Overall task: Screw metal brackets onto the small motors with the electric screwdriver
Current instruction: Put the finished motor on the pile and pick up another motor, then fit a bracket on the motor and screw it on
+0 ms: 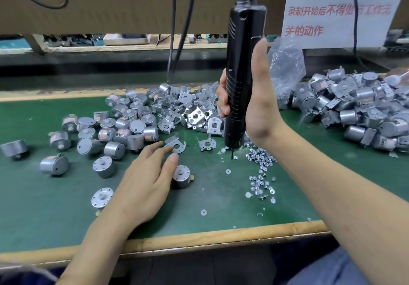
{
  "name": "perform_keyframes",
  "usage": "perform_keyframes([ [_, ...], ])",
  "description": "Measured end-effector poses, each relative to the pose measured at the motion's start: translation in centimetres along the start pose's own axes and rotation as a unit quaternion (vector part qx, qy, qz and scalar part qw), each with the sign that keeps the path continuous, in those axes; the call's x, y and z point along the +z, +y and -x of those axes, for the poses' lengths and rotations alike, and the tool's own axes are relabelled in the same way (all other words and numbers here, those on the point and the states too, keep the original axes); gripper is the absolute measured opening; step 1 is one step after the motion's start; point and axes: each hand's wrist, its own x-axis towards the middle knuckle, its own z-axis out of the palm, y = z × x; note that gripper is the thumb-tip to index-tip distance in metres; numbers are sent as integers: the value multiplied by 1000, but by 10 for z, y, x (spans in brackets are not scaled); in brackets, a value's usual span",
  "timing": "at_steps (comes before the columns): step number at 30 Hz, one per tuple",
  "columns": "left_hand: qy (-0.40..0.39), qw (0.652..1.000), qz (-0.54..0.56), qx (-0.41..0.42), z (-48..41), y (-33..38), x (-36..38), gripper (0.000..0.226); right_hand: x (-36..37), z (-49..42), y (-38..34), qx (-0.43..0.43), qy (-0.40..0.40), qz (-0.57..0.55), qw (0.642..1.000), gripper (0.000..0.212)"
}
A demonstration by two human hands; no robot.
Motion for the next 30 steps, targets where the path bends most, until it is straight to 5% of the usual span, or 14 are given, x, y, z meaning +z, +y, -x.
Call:
perform_keyframes([
  [11,65,997,34,18,-1,0,2,65,-4,-2,8,-18,11,-1,1000,71],
  [30,179,982,20,-63,2,0,5,12,1,1,0,-21,3,4,1000,75],
])
